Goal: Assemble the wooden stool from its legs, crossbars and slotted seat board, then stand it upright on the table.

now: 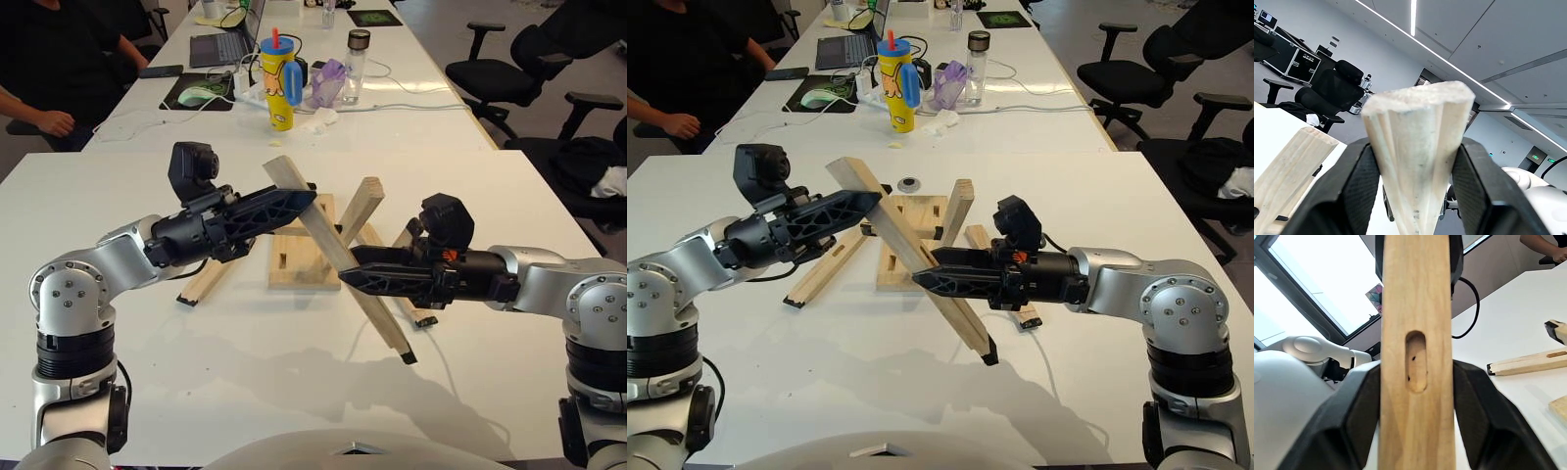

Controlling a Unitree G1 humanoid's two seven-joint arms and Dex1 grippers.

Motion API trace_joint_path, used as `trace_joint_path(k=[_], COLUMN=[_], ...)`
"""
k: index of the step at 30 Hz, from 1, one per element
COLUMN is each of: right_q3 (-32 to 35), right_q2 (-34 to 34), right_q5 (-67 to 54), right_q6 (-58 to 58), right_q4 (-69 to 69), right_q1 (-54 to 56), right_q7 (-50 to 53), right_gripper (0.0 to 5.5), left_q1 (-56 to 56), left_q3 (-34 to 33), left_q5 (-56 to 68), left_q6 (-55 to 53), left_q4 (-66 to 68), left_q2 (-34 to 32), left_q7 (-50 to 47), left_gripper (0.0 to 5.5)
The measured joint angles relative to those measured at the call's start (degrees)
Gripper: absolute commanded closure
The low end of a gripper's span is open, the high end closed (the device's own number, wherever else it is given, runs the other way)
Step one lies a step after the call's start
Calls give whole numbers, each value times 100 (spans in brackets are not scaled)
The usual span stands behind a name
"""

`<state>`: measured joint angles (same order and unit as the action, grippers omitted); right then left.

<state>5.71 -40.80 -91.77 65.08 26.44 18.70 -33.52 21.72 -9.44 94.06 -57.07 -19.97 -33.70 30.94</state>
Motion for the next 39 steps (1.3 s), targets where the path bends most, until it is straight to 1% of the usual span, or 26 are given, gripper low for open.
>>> trace_joint_path(k=[8,9,14,16,21,26,28,32,36,39], right_q3=[-19,-20,54,58,-38,-665,-985,-1440,-1913,-1945], right_q2=[-12,6,139,171,240,336,580,1398,2223,2673], right_q5=[380,434,589,634,1312,2391,2866,3793,4639,4898], right_q6=[0,-2,-330,-414,-687,-885,-1006,-1453,-1969,-2218], right_q4=[-3,0,-32,-32,30,308,267,-154,-686,-963], right_q1=[-1,-1,-23,-89,-336,-855,-1024,-1135,-1304,-1301], right_q7=[-222,-246,-66,19,123,303,529,1196,1544,1754], right_gripper=[345,316,234,231,231,231,231,231,231,231], left_q1=[-413,-420,-501,-583,-1109,-1697,-1828,-1825,-1346,-1080], left_q3=[-93,-93,-85,-210,-748,-1160,-1238,-1275,-1379,-1353], left_q5=[-215,-243,-459,-481,-677,-1485,-1874,-2415,-2823,-2963], left_q6=[16,21,-136,-179,-190,-192,-130,78,301,362], left_q4=[-67,-67,-64,-45,24,428,733,1248,1826,1922], left_q2=[-355,-375,-611,-762,-1104,-1708,-1880,-1990,-2069,-2069], left_q7=[368,401,439,526,714,1408,1760,2214,2363,2501], left_gripper=[344,344,344,344,344,344,344,344,344,344])
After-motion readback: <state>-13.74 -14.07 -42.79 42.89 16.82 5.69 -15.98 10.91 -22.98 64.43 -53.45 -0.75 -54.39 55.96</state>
